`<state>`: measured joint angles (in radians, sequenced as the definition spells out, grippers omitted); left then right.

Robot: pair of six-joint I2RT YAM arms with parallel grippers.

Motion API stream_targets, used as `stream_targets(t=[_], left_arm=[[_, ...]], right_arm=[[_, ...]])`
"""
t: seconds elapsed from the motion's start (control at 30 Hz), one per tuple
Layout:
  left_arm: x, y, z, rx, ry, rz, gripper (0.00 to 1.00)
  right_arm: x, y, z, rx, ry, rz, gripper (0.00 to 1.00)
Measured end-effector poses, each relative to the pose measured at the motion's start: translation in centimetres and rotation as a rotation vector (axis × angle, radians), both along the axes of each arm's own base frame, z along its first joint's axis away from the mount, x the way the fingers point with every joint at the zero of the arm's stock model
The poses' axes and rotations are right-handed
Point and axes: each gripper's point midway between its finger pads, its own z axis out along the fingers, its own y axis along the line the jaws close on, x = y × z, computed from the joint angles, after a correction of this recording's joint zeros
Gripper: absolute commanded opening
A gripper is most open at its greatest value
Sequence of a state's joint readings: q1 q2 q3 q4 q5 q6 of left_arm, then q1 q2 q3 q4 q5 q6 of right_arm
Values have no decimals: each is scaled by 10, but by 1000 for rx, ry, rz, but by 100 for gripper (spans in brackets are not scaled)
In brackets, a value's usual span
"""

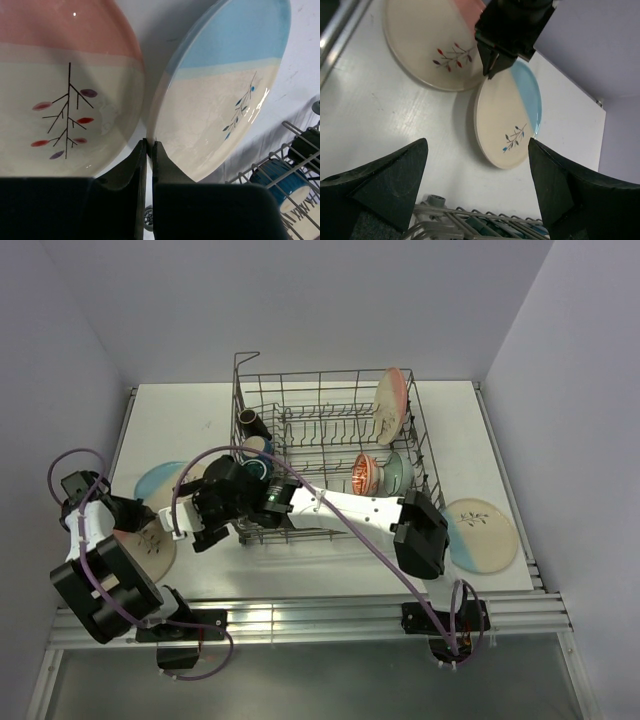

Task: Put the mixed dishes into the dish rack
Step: Grab a plate with the left arm

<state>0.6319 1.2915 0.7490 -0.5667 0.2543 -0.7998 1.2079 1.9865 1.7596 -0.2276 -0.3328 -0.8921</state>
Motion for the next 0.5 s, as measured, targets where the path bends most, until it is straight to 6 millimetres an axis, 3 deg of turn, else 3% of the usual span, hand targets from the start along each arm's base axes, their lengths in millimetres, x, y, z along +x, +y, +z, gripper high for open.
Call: stream_targets(t=[0.23, 0.4, 0.5], left_arm=[[4, 2, 7, -3, -19, -18, 0], [5, 3, 8, -15, -21, -18, 0], [5, 3, 8, -22, -23, -18, 0]], right_arm=[[25, 20, -34, -15, -49, -106, 88], [27, 29, -65, -57, -78, -144, 87], [28, 32, -72, -64, -110, -159, 87]])
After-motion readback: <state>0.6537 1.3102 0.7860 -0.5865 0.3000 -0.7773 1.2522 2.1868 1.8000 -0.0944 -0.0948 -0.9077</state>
